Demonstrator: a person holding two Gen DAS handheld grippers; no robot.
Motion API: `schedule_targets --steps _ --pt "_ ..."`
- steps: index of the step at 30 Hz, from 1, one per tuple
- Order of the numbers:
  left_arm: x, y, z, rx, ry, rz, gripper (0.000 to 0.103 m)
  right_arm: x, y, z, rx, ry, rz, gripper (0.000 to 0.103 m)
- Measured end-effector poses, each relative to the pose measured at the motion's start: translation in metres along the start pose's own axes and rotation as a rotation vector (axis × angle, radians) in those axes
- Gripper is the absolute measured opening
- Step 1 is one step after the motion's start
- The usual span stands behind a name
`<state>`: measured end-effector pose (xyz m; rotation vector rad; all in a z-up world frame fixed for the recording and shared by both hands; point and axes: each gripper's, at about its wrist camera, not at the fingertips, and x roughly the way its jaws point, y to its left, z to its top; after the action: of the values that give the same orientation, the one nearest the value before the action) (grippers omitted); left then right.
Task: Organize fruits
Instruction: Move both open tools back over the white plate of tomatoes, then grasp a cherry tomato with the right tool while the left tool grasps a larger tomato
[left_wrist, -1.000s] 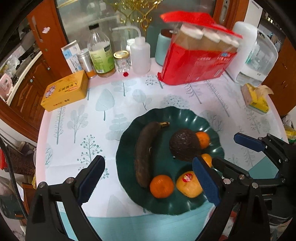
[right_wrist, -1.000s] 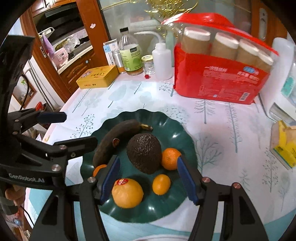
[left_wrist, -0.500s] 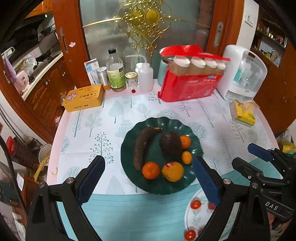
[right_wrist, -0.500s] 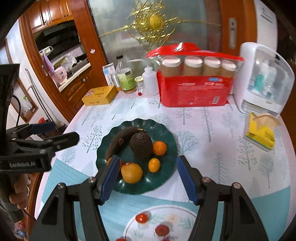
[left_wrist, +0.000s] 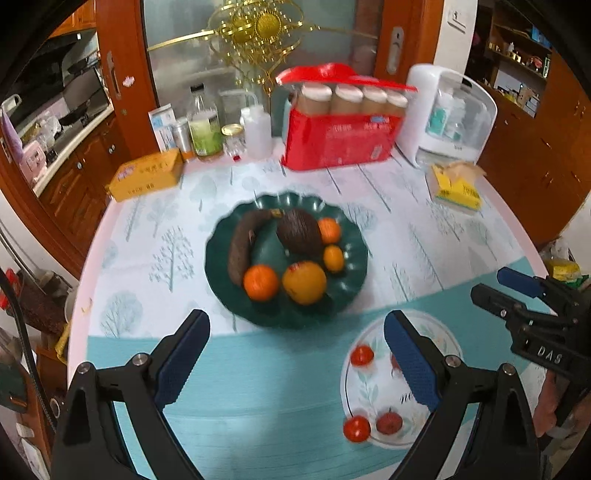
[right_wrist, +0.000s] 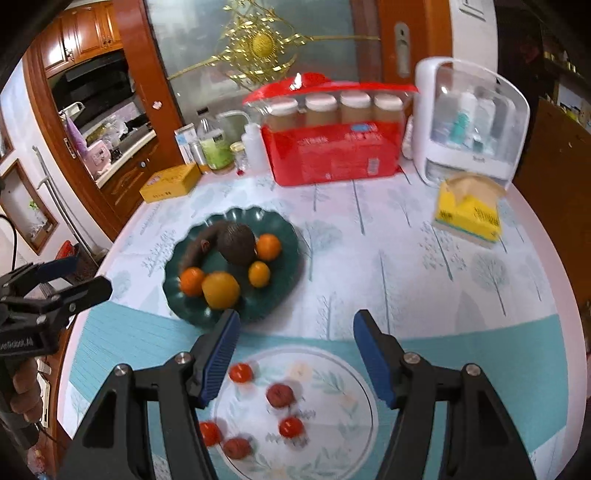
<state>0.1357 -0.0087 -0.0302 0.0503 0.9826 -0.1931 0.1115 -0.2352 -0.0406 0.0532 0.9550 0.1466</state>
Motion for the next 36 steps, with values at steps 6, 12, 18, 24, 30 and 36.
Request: schedule_targets --steps 6,12,18,24,30,36 --pt "0.03 -0.013 -0.043 0.025 0.053 -0.024 0.091 0.016 -0.004 -0.034 -0.006 0.056 0.004 0.064" --pt "0.062 -0.027 -0.085 0.084 0.139 -0.049 0.079 0.041 0.007 -0.067 -0.048 0.132 0.009 0.049" --pt "0.084 -0.028 -0.106 0.082 0.218 -0.071 0.07 0.064 0.009 -0.091 -0.054 0.196 0.004 0.04" --pt "0.093 -0.027 -0.115 0.08 0.253 -0.089 0.069 0.078 0.005 -0.102 -0.031 0.226 0.013 0.039" --pt "0.093 -0.03 -0.118 0.089 0.261 -0.135 0.068 0.085 0.009 -0.105 -0.035 0.228 0.04 0.039" --pt "0.093 -0.037 -0.125 0.117 0.283 -0.165 0.062 0.087 0.014 -0.11 -0.051 0.238 0.063 0.028"
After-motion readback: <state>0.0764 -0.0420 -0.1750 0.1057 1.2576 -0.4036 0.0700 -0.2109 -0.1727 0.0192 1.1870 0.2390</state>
